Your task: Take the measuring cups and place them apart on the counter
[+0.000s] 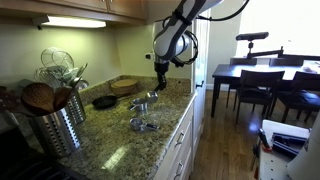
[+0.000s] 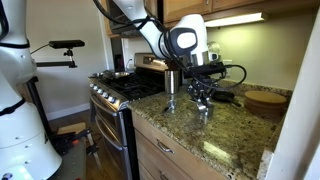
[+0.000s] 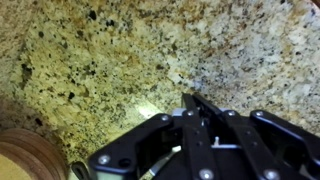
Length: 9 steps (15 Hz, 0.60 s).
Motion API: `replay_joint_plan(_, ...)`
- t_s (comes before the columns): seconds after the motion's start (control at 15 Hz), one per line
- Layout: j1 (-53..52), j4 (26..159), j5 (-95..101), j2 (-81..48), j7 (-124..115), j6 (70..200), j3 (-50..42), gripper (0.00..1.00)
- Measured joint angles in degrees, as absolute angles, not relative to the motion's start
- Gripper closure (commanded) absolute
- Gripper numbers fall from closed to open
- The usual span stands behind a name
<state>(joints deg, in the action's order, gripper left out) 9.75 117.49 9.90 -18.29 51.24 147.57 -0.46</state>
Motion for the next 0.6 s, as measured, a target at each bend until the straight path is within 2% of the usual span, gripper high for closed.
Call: replay_joint_plan(0.6, 9.74, 119.06, 10.8, -18.29, 47.59, 148.07, -1.56, 0.93)
